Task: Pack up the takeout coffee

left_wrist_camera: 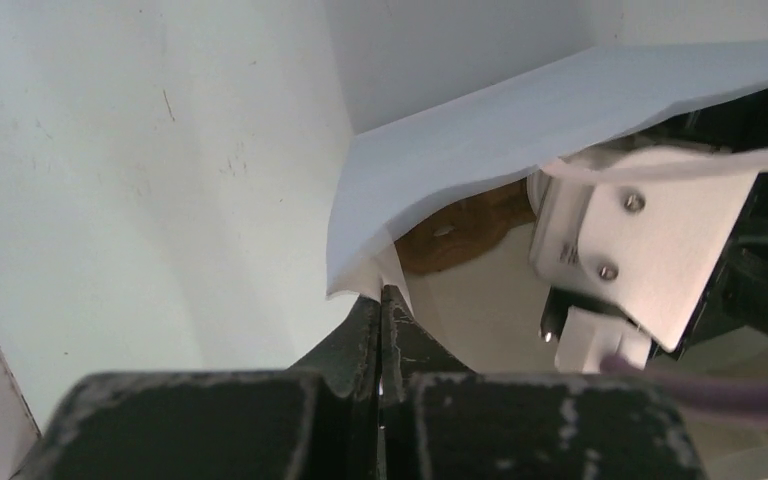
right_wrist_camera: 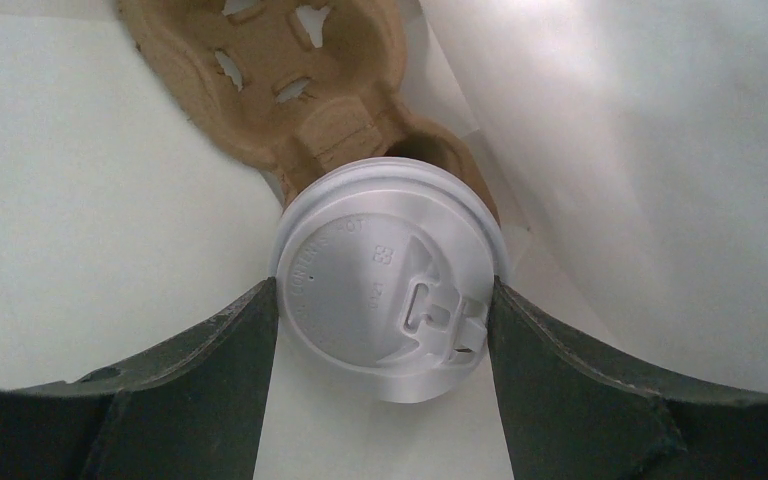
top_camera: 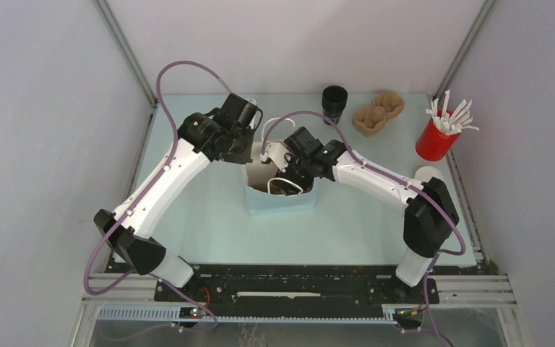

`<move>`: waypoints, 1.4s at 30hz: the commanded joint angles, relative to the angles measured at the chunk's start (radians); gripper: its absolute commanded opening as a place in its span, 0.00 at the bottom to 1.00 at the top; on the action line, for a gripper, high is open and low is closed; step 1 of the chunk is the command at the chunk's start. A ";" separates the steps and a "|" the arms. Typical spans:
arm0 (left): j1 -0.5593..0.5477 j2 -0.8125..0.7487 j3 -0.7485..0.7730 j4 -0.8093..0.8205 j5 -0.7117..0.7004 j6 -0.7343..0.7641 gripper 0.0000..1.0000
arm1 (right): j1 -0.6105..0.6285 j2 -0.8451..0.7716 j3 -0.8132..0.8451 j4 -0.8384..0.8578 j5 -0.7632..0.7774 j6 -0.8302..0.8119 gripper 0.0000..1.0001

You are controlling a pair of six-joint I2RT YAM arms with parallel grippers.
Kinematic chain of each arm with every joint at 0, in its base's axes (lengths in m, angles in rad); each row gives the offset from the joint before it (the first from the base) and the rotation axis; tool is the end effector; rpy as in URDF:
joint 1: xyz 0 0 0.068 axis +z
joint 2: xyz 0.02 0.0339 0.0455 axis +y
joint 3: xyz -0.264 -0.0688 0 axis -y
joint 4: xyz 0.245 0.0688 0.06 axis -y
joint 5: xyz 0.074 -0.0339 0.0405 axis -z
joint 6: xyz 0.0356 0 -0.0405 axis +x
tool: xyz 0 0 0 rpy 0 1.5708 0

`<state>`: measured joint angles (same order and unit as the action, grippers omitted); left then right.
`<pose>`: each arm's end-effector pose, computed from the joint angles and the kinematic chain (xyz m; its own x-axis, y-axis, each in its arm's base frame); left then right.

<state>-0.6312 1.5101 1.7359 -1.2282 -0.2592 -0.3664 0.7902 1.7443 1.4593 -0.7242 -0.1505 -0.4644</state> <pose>0.2376 -0.1624 0.3990 -0.7997 0.1556 -0.5799 0.1848 0.9827 0.0088 0.2606 0.2707 0.2698 -0.1927 -0.8239 -0.5330 -0.9451 0.3020 -0.1251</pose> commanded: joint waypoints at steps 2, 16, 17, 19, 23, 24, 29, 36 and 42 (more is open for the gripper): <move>0.008 0.014 -0.001 0.060 -0.022 0.000 0.00 | 0.055 -0.014 -0.088 -0.153 -0.017 0.003 0.47; 0.008 -0.089 -0.120 0.147 0.034 0.027 0.00 | 0.079 0.083 -0.078 -0.167 0.093 -0.026 0.48; 0.009 -0.099 -0.131 0.153 0.035 0.029 0.00 | 0.078 0.091 -0.078 -0.168 0.100 -0.026 0.48; 0.009 -0.116 -0.147 0.162 0.036 0.035 0.00 | 0.078 0.108 -0.079 -0.168 0.107 -0.021 0.48; 0.008 -0.134 -0.166 0.164 0.033 0.051 0.00 | 0.080 0.147 -0.078 -0.183 0.128 0.001 0.48; 0.008 -0.138 -0.172 0.164 0.033 0.054 0.00 | 0.080 0.152 -0.078 -0.188 0.133 0.006 0.48; 0.008 -0.155 -0.200 0.180 0.034 0.070 0.00 | 0.069 0.164 -0.081 -0.203 0.141 0.014 0.48; 0.008 -0.167 -0.216 0.184 0.025 0.087 0.00 | 0.016 0.177 -0.105 -0.202 0.120 0.010 0.47; 0.008 -0.170 -0.221 0.187 0.023 0.097 0.00 | 0.018 0.236 -0.106 -0.185 0.076 0.026 0.45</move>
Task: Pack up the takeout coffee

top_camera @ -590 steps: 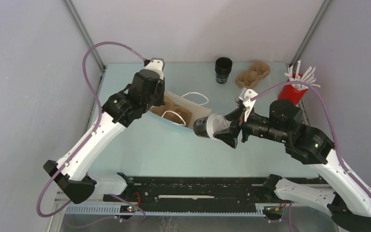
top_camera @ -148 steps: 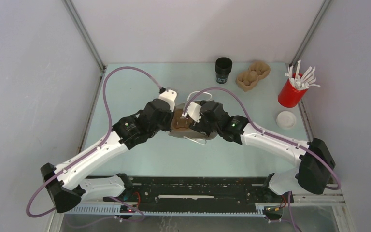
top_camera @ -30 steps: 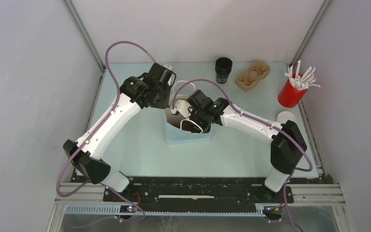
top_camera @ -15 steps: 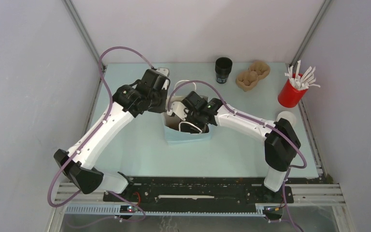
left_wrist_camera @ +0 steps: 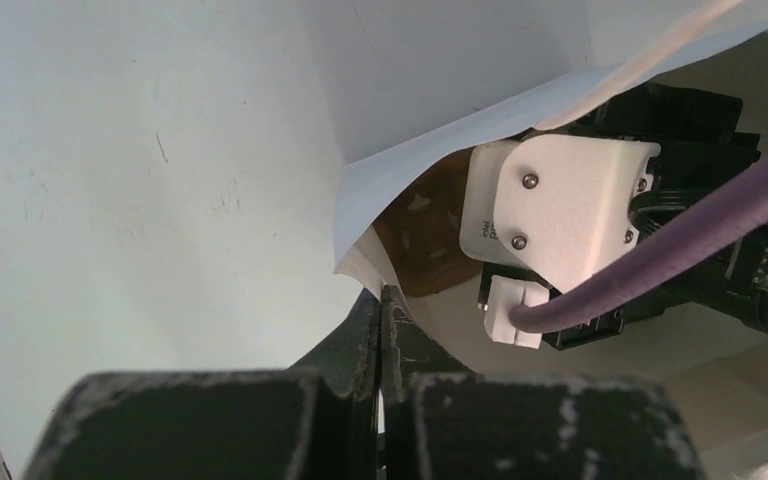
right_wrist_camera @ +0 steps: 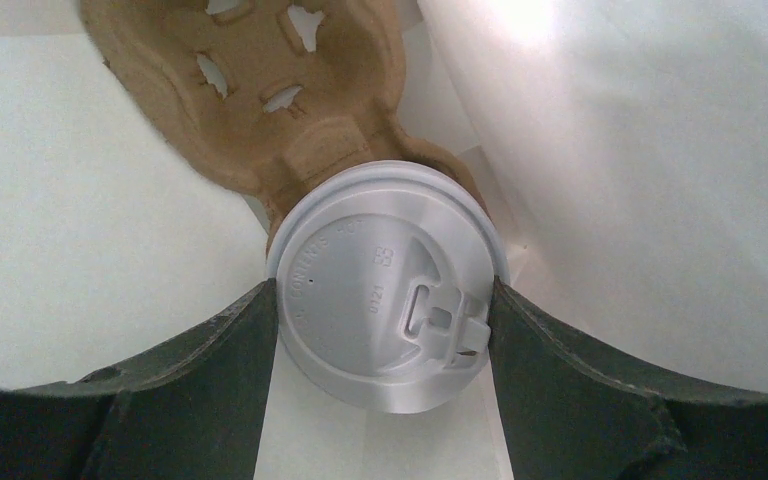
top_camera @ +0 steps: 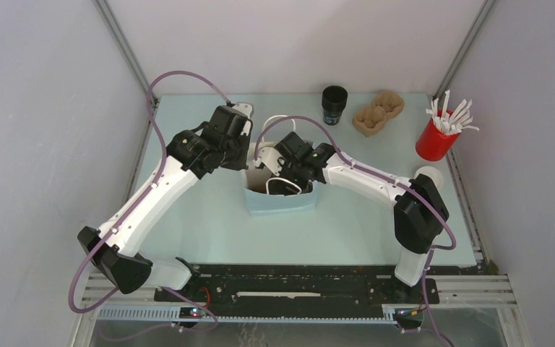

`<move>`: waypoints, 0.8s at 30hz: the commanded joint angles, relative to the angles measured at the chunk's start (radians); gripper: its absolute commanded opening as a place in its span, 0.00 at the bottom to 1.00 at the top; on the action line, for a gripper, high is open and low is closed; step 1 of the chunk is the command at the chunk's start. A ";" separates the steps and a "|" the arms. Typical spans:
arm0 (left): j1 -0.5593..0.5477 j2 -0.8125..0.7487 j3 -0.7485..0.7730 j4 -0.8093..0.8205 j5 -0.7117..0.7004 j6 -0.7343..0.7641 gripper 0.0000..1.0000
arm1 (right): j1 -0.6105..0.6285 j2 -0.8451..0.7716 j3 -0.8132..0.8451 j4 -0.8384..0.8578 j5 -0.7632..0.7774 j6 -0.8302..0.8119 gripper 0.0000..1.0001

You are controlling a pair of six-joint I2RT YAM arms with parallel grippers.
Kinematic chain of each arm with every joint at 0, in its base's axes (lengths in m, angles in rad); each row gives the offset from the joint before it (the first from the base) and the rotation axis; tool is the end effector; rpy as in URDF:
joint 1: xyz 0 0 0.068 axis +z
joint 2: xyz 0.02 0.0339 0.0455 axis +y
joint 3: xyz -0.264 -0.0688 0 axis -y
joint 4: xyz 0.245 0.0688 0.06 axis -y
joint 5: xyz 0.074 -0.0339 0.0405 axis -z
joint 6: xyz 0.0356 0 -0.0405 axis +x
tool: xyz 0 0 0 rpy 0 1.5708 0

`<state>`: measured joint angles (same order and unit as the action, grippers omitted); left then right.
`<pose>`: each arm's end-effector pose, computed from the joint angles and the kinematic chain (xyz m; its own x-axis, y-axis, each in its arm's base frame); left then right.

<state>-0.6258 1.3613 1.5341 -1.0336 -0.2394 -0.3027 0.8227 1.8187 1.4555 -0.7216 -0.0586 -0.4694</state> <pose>0.2213 -0.1495 0.3906 -0.7190 0.1623 -0.6758 0.2404 0.9704 -0.0227 0.2612 0.2846 0.2416 -0.1970 -0.8761 -0.4400 -0.9413 0.2946 -0.1651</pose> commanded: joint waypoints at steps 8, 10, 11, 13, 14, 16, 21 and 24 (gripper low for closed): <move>0.003 -0.024 -0.021 -0.007 0.001 0.047 0.00 | -0.011 0.206 -0.109 -0.180 -0.036 0.055 0.45; 0.003 -0.025 -0.022 -0.007 0.000 0.049 0.00 | -0.003 0.211 -0.113 -0.182 -0.034 0.058 0.45; 0.003 -0.027 -0.025 -0.006 0.001 0.051 0.00 | 0.001 0.214 -0.117 -0.183 -0.030 0.061 0.45; 0.003 -0.027 -0.028 -0.002 0.002 0.052 0.00 | 0.001 0.227 -0.127 -0.190 -0.020 0.064 0.46; 0.003 -0.027 -0.028 -0.002 0.003 0.054 0.00 | 0.000 0.232 -0.132 -0.197 -0.011 0.066 0.46; 0.003 -0.025 -0.028 0.001 0.004 0.055 0.00 | -0.005 0.238 -0.140 -0.207 -0.004 0.067 0.46; 0.004 -0.024 -0.032 0.005 0.002 0.056 0.00 | -0.003 0.208 -0.142 -0.205 0.013 0.065 0.47; 0.003 -0.021 -0.028 0.007 0.003 0.056 0.00 | 0.000 0.187 -0.135 -0.203 0.020 0.063 0.51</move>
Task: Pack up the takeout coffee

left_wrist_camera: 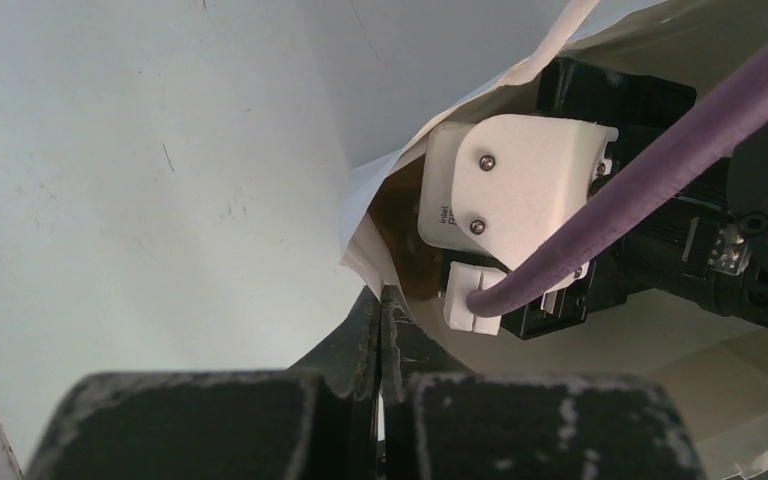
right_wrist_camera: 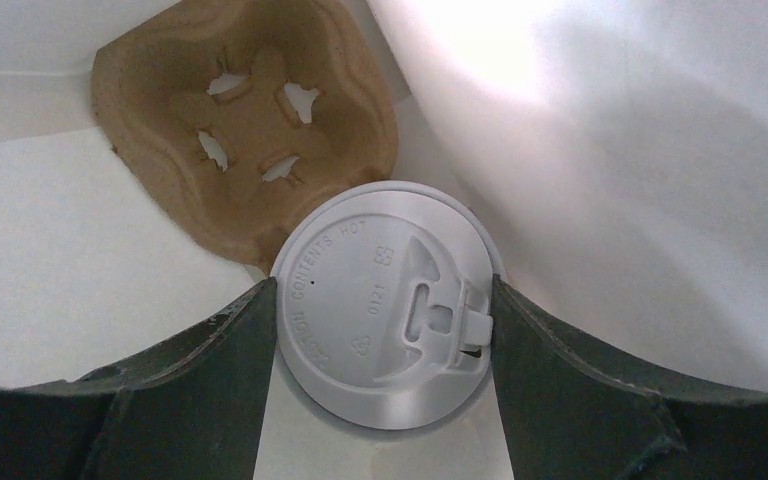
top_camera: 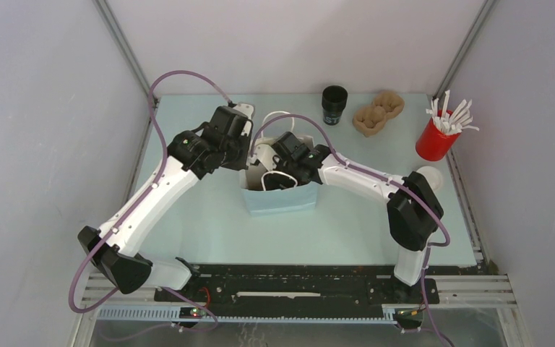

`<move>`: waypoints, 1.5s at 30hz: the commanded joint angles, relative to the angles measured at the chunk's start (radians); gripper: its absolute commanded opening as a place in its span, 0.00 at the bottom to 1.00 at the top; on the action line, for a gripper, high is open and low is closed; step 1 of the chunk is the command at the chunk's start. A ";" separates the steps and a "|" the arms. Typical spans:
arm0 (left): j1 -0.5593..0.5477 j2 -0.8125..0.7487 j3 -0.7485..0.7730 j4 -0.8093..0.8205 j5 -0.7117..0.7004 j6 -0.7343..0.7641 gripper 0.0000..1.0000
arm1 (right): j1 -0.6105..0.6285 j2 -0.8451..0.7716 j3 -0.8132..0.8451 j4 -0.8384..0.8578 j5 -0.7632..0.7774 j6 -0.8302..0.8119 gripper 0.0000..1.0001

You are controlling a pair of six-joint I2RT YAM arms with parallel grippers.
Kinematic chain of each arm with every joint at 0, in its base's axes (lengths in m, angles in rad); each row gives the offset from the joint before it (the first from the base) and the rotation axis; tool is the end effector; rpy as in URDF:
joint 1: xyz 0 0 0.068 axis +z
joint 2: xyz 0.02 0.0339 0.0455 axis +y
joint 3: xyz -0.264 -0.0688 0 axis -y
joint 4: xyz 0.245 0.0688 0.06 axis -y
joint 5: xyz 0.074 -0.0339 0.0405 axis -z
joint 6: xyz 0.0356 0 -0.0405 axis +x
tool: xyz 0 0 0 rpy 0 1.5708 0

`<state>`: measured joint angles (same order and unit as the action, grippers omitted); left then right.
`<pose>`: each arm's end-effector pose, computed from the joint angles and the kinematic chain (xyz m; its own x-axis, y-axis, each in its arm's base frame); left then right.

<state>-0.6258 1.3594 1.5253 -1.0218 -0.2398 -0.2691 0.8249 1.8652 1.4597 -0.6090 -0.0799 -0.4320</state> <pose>0.2218 -0.1498 0.3893 -0.7078 0.1929 -0.6796 0.2641 0.9645 -0.0014 0.2715 0.2981 0.2317 -0.2048 -0.8367 -0.5079 -0.9321 0.3251 -0.1595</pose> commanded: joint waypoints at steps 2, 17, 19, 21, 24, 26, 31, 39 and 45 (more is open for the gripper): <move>0.004 -0.016 -0.016 -0.004 0.002 0.021 0.00 | -0.003 0.122 -0.120 -0.318 0.051 0.032 0.55; 0.005 0.009 -0.006 -0.023 -0.022 -0.001 0.00 | -0.030 0.027 0.078 -0.349 0.053 0.088 0.83; 0.005 0.013 -0.004 -0.027 -0.029 -0.005 0.00 | -0.031 0.011 0.076 -0.344 0.051 0.089 0.87; 0.005 0.014 -0.001 -0.030 -0.032 -0.008 0.00 | -0.029 -0.010 0.076 -0.336 0.049 0.094 0.99; 0.005 0.020 0.002 -0.036 -0.031 -0.011 0.00 | -0.029 -0.029 0.095 -0.344 0.047 0.107 1.00; 0.006 0.024 0.007 -0.040 -0.033 -0.014 0.00 | -0.030 -0.042 0.106 -0.350 0.052 0.115 1.00; 0.005 0.028 0.010 -0.043 -0.027 -0.025 0.00 | -0.031 -0.083 0.139 -0.373 0.054 0.142 1.00; 0.003 0.018 0.003 -0.026 -0.003 -0.061 0.00 | -0.024 -0.146 0.138 -0.278 0.006 0.208 1.00; -0.011 -0.004 0.017 0.027 0.037 -0.062 0.00 | 0.013 -0.071 0.243 -0.280 0.028 0.210 1.00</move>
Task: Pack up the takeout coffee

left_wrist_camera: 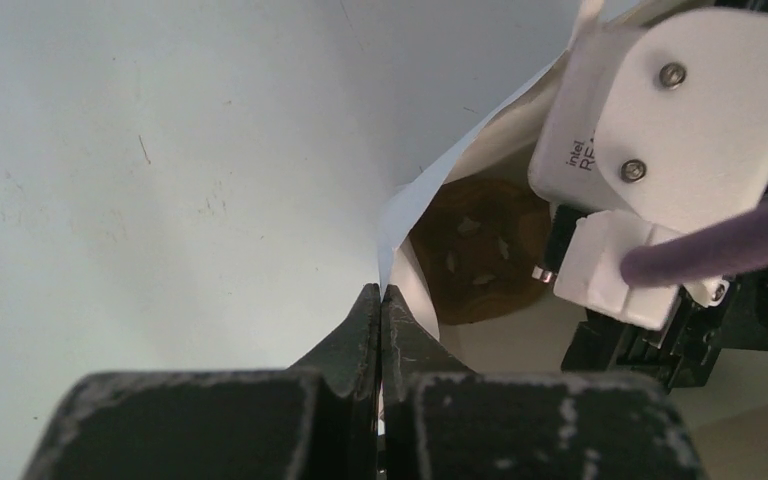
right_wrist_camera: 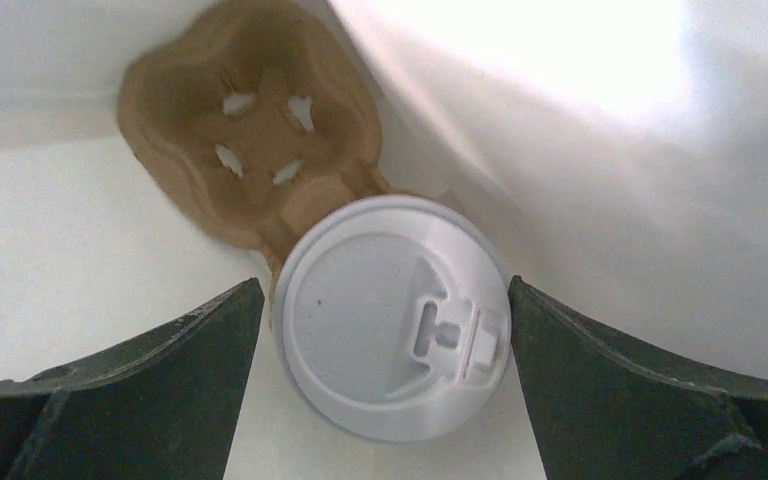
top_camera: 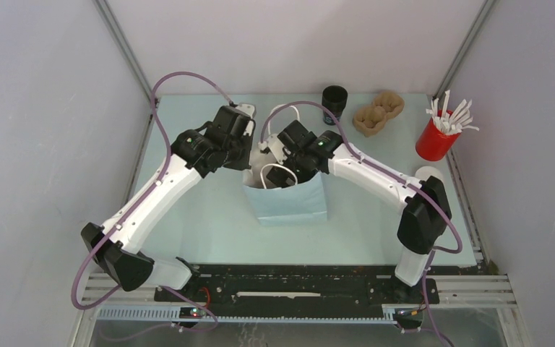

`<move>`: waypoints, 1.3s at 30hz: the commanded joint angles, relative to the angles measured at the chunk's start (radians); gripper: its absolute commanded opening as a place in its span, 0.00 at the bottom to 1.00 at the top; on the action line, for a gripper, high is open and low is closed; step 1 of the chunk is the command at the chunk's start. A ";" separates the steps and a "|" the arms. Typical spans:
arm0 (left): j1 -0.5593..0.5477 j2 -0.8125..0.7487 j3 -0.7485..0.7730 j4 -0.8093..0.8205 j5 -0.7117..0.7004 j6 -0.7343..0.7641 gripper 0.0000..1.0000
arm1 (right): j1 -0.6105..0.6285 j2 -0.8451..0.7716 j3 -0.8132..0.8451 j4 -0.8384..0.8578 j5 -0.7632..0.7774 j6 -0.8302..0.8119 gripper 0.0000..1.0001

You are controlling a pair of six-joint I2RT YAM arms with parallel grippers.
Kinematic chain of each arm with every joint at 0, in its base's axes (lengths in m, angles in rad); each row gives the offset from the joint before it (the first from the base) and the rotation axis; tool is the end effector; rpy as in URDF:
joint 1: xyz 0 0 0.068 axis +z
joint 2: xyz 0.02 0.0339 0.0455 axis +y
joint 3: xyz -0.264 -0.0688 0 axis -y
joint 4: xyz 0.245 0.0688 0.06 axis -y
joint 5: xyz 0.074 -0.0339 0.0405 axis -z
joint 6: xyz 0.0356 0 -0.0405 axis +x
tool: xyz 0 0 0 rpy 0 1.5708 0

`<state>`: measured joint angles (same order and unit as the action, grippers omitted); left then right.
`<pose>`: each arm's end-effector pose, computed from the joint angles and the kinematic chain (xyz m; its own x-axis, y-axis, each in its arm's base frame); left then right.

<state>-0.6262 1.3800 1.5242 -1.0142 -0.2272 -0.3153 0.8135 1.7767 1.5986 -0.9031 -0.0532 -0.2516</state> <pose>0.2266 -0.1540 0.3842 -0.7294 0.1547 -0.6664 0.2389 0.9704 -0.0363 0.2578 0.2754 0.2909 -0.4022 -0.7874 -0.4671 -0.8704 0.4871 -0.0716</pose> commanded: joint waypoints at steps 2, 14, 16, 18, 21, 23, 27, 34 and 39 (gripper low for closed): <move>-0.018 -0.022 0.029 0.024 0.028 -0.015 0.00 | 0.035 0.026 0.114 0.015 0.013 0.027 1.00; -0.030 -0.022 0.022 0.009 -0.031 -0.019 0.00 | 0.042 -0.085 0.133 -0.050 0.053 0.099 1.00; -0.030 -0.025 0.018 0.009 -0.043 -0.022 0.00 | 0.046 -0.115 0.145 -0.062 0.081 0.112 1.00; -0.029 -0.026 0.019 0.007 -0.036 -0.022 0.00 | 0.047 -0.134 0.160 -0.076 0.087 0.131 1.00; -0.030 -0.034 0.016 0.011 -0.035 -0.027 0.00 | 0.054 -0.150 0.188 -0.100 0.091 0.153 1.00; -0.030 -0.036 0.016 0.013 -0.036 -0.028 0.00 | 0.061 -0.160 0.202 -0.104 0.097 0.162 1.00; -0.030 -0.042 0.014 0.014 -0.044 -0.031 0.00 | 0.065 -0.170 0.277 -0.147 0.168 0.205 1.00; -0.030 -0.036 0.027 0.013 -0.062 -0.021 0.00 | 0.045 -0.224 0.415 -0.295 0.392 0.449 1.00; -0.030 -0.015 0.061 0.008 -0.049 -0.018 0.00 | 0.015 -0.301 0.302 -0.182 0.156 0.481 1.00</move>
<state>-0.6693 1.3651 1.5299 -0.9314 -0.2283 -0.3405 0.8665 1.5932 1.9388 -1.1618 0.1658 0.1417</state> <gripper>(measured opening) 0.005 0.993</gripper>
